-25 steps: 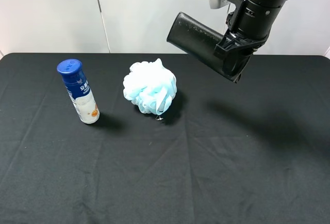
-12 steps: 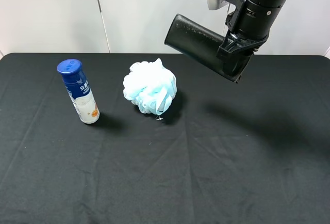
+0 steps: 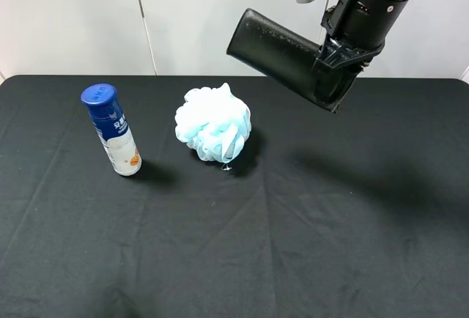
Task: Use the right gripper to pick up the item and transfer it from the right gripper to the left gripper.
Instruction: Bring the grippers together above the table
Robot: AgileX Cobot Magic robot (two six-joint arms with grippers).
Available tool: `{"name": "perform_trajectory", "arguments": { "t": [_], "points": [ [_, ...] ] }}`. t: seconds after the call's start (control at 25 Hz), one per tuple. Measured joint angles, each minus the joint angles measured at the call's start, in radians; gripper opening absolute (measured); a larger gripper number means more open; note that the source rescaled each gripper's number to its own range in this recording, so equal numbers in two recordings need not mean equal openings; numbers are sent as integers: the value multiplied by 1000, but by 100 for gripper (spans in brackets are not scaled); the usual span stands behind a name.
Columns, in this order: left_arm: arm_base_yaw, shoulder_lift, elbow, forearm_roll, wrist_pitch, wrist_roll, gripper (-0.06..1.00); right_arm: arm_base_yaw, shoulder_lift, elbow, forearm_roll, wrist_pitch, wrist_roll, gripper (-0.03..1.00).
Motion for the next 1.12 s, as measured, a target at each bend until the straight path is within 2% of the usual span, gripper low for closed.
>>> {"name": "perform_trajectory", "arguments": {
  "t": [0.24, 0.44, 0.88, 1.12],
  "points": [
    [-160, 141, -55, 65, -96, 20, 100, 0, 0, 0, 0, 1, -22, 0],
    [-247, 243, -114, 89, -130, 29, 100, 0, 0, 0, 0, 1, -37, 0],
    [-261, 429, -294, 81, -162, 78, 100, 0, -29, 5, 0, 2, -146, 0],
    [-261, 536, -359, -37, -162, 210, 100, 0, -76, 5, 8, 2, -198, 0]
  ]
}}
